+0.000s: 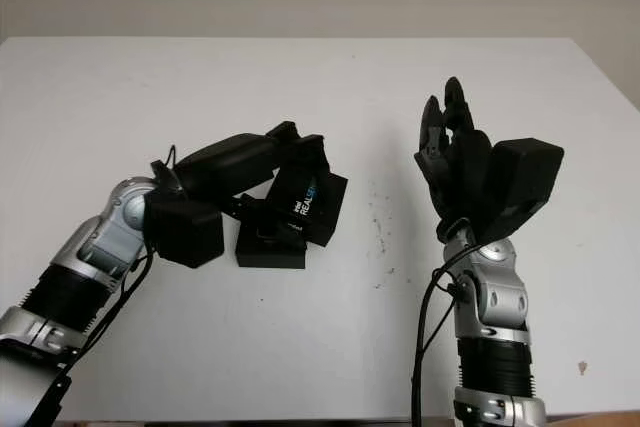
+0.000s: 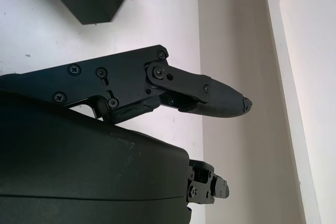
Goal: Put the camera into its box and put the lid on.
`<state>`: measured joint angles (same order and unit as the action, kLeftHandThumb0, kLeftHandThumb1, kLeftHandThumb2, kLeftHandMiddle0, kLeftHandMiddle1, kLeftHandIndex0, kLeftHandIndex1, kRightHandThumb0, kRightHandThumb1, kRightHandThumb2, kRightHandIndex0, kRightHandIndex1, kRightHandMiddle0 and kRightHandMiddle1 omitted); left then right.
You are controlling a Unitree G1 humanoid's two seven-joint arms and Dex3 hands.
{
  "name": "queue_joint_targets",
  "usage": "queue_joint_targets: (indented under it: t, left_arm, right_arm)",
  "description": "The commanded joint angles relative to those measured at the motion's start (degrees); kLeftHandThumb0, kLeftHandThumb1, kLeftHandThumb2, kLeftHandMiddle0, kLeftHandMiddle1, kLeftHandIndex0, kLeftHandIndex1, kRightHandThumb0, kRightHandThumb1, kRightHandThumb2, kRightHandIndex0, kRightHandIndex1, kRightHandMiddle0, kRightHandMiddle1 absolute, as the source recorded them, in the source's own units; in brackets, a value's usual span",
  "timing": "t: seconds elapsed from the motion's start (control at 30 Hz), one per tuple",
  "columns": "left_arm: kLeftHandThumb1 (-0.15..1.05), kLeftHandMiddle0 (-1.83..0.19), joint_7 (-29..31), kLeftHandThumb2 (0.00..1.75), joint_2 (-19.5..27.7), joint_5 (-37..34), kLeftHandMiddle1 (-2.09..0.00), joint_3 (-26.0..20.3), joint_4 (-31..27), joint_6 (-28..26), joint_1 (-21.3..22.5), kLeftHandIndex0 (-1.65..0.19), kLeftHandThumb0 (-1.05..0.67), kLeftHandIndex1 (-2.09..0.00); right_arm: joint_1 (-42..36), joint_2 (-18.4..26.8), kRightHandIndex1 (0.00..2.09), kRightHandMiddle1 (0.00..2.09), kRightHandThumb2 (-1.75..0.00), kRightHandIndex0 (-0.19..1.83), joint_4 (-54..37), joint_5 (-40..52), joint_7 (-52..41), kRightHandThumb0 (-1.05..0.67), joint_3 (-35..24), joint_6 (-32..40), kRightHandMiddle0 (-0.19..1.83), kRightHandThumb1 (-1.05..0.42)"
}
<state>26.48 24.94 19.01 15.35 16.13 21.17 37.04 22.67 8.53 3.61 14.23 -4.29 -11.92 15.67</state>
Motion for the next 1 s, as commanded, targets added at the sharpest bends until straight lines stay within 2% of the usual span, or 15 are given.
queue_joint_targets:
  t: [0.0, 0.07, 0.1, 0.2, 0.37, 0.43, 0.63, 0.97]
  left_arm:
    - [1.05, -0.24, 0.25, 0.09, 0.61, -1.34, -1.92, -1.34, -1.77, -0.53, -1.12, -0.11, -0.24, -1.51]
    - [1.05, -0.27, -0.17, 0.11, 1.11, -1.78, -2.05, -2.16, -2.31, -0.52, -1.98, -0.11, -0.26, -1.51]
    - [1.05, -0.27, -0.36, 0.12, 1.3, -1.83, -2.0, -2.49, -2.66, -0.66, -2.43, -0.11, -0.26, -1.51]
    - [1.05, -0.27, -0.72, 0.1, 1.64, -1.92, -2.04, -3.33, -3.88, -1.56, -3.81, -0.1, -0.26, -1.53]
    - [1.05, -0.25, -0.53, 0.12, 2.39, -2.05, -1.67, -4.15, -6.21, -3.4, -6.01, -0.05, -0.24, -1.59]
    - [1.05, -0.25, -0.59, 0.12, 2.65, -2.09, -1.64, -4.39, -7.05, -4.09, -6.78, -0.06, -0.24, -1.6]
    - [1.05, -0.23, -1.24, 0.11, 2.67, -3.3, -1.73, -5.82, -8.76, -4.94, -9.37, -0.09, -0.22, -1.58]
    - [1.05, -0.17, -3.68, 0.17, 3.42, -3.31, -1.58, -7.94, -9.74, -3.53, -13.62, -0.06, -0.27, -1.52]
  right_arm:
    - [0.54, 0.57, 0.06, 0.05, -0.64, -0.09, 0.25, 0.05, -0.24, -0.57, -0.33, -0.5, -0.07, -1.05]
    - [0.63, 0.56, 0.06, 0.06, -0.62, -0.09, 0.3, -0.11, -0.24, -0.58, -0.3, -0.24, -0.07, -1.05]
    - [0.64, 0.6, 0.06, 0.06, -0.62, -0.09, 0.4, -0.08, -0.4, -0.58, -0.3, -0.24, -0.06, -1.05]
    - [0.61, 0.68, 0.06, 0.05, -0.62, -0.09, 0.37, -0.21, -0.56, -0.58, -0.21, -0.16, -0.07, -1.05]
    - [0.54, 0.97, 0.06, 0.05, -0.63, -0.08, 0.44, -0.93, -0.83, -0.58, 0.19, -0.14, -0.07, -1.05]
    - [0.48, 0.92, 0.06, 0.05, -0.63, -0.08, 0.37, -1.08, -0.95, -0.58, 0.21, -0.05, -0.08, -1.05]
    - [0.25, 0.62, 0.06, 0.05, -0.63, -0.08, 0.09, -1.34, -0.88, -0.58, 0.16, 0.01, -0.08, -1.05]
    - [0.2, 0.32, 0.06, 0.06, -0.6, -0.07, 0.44, -1.5, -0.68, -0.6, 0.09, -0.28, -0.07, -1.05]
